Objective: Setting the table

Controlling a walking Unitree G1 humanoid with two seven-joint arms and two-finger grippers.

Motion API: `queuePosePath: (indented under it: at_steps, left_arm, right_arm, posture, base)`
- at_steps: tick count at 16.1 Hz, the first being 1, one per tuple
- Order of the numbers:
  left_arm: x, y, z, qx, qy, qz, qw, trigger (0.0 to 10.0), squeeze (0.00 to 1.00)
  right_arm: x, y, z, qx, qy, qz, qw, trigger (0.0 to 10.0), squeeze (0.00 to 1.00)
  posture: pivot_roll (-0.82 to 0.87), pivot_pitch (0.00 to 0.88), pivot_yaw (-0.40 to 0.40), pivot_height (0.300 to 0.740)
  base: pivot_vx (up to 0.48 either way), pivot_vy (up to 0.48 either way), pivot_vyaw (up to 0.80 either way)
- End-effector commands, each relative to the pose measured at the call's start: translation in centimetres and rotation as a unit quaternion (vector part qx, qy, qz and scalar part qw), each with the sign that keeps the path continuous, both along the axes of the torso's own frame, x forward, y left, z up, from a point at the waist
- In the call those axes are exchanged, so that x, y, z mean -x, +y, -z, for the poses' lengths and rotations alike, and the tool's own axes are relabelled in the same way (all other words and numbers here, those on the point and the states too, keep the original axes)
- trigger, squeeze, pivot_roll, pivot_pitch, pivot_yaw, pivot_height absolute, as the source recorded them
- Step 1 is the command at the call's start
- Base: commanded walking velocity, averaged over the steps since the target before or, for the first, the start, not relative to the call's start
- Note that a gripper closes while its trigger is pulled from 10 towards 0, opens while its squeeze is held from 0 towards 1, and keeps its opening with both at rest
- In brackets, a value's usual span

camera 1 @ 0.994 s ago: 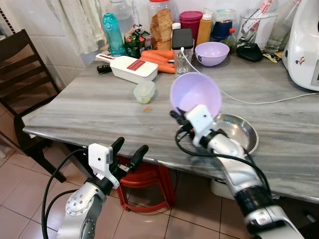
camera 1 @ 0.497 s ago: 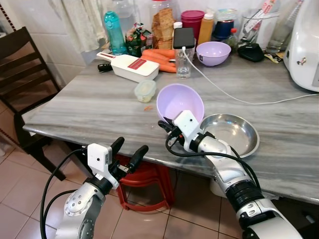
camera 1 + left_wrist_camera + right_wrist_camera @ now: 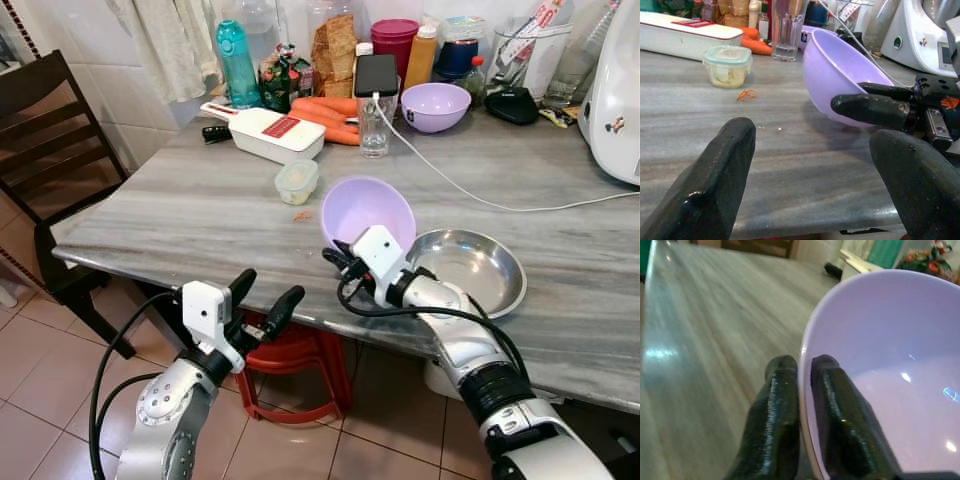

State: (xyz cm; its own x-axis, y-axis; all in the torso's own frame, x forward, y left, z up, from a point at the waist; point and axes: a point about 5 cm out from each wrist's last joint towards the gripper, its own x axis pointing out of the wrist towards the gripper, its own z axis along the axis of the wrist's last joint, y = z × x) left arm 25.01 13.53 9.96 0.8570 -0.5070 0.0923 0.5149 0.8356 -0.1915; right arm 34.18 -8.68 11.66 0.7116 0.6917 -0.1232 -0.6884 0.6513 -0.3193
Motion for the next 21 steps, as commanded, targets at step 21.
queuePosePath:
  at_steps: [21]
  left_arm:
    - [-0.3, -0.2, 0.2, 0.0, 0.005, 0.021, 1.0, 10.0, 0.0]
  right_arm:
    - [-1.0, -0.7, -6.3, -0.066, -0.125, 0.089, 0.986, 10.0, 1.0]
  posture:
    - [-0.05, 0.023, 0.098, 0.74]
  base:
    - [0.0, 0.0, 0.0]
